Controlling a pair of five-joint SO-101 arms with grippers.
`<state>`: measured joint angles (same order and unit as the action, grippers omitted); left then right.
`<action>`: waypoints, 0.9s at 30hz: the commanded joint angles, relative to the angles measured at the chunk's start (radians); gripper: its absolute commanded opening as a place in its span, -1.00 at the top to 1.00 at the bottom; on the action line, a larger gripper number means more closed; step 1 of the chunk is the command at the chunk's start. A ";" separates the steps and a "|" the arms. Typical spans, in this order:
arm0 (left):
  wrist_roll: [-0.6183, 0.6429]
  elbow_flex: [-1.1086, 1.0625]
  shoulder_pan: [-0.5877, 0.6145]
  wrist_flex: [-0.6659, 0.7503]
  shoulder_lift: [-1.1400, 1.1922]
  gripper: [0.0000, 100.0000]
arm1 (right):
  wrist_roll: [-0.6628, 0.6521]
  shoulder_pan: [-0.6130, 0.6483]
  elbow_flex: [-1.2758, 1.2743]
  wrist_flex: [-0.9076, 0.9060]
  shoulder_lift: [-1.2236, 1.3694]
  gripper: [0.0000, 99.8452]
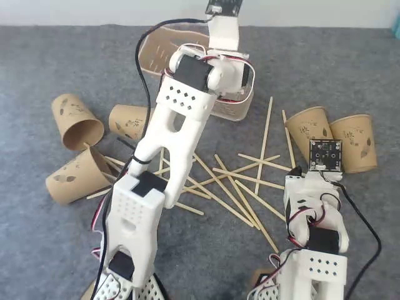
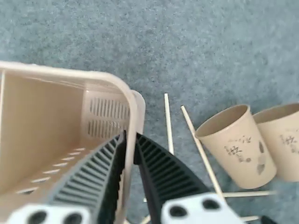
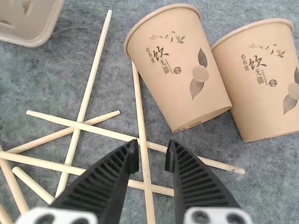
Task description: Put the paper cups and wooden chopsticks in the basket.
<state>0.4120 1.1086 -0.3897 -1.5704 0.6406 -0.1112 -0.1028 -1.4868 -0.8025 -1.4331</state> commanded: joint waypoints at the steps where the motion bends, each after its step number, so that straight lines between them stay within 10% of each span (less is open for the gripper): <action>1: 0.069 0.105 -0.006 -0.017 0.023 0.98 | -0.011 -0.001 0.009 -0.002 -0.025 0.78; 17: 0.249 0.203 -0.002 -0.189 0.002 0.98 | -0.011 0.001 0.009 0.001 -0.025 0.78; 27: 0.003 -0.088 -0.081 -0.187 -0.285 0.98 | -0.011 0.001 0.009 0.001 -0.022 0.78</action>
<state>0.4657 1.0349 -0.4465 -1.7238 0.4826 -0.1112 -0.1028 -1.4868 -0.8025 -1.4331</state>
